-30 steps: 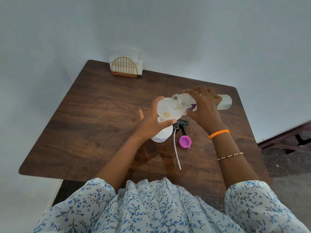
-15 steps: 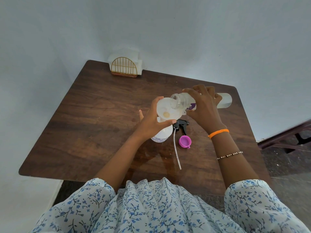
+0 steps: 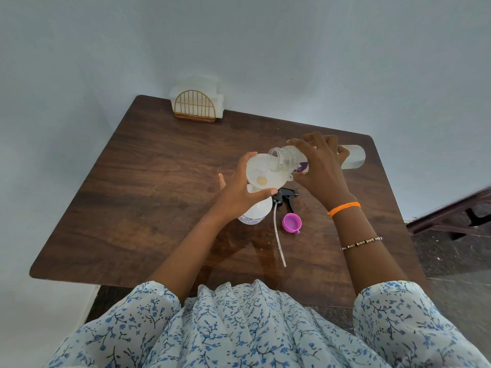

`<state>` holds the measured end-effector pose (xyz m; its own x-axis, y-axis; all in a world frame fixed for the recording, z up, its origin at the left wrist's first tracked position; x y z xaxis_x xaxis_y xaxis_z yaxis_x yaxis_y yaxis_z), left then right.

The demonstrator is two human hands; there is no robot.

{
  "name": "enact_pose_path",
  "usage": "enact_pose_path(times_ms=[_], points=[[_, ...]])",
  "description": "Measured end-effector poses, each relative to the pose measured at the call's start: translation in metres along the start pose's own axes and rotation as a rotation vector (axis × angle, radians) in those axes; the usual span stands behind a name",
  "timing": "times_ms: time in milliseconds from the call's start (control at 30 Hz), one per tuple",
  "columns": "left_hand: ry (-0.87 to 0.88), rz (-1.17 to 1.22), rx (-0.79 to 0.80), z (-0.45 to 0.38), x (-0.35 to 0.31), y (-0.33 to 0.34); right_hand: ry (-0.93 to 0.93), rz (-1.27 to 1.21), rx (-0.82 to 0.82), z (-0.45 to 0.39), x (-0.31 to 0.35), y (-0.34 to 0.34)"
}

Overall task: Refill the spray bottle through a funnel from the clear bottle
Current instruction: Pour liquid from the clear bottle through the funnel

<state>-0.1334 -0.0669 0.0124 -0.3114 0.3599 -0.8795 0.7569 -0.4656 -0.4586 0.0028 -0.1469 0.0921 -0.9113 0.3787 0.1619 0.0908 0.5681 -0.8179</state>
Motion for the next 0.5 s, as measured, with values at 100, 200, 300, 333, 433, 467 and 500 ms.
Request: enact_pose_path(times_ms=[100,200,300,333,433,467,500], points=[[0.002,0.005,-0.001,-0.0001,0.0003,0.0001,-0.001,-0.005,-0.004,0.0000,0.0008,-0.0006],[-0.002,0.006,0.001,-0.0003,0.0005,0.0005,-0.003,-0.005,-0.012,0.0002,0.0001,-0.0005],[-0.002,0.005,-0.002,-0.0002,0.0004,0.0006,-0.002,-0.006,-0.017,0.0001,-0.0002,-0.0002],[-0.004,0.004,-0.004,-0.0003,0.0004,0.0004,-0.004,-0.006,-0.019,0.0002,-0.0002,-0.0002],[-0.004,-0.001,-0.007,-0.0001,0.0001,0.0000,-0.002,-0.009,-0.019,0.0002,-0.0005,-0.0003],[-0.004,0.001,-0.005,0.0000,0.0001,-0.0001,-0.003,-0.008,-0.020,0.0003,-0.0005,-0.0003],[-0.005,0.005,-0.003,0.0005,-0.0003,-0.0002,-0.005,-0.006,-0.021,0.0003,-0.0006,-0.0002]])
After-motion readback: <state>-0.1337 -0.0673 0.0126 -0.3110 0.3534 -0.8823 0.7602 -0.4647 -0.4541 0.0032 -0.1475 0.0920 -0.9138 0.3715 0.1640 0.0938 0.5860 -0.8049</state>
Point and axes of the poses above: each hand's wrist, its own z-axis away from the middle knuckle, its own y-axis out of the palm, x = y × z, the point moved 6 cm from there along -z, towards the middle knuckle, and after that the axes turned 13 degrees about -x, right-handed, at the moved point
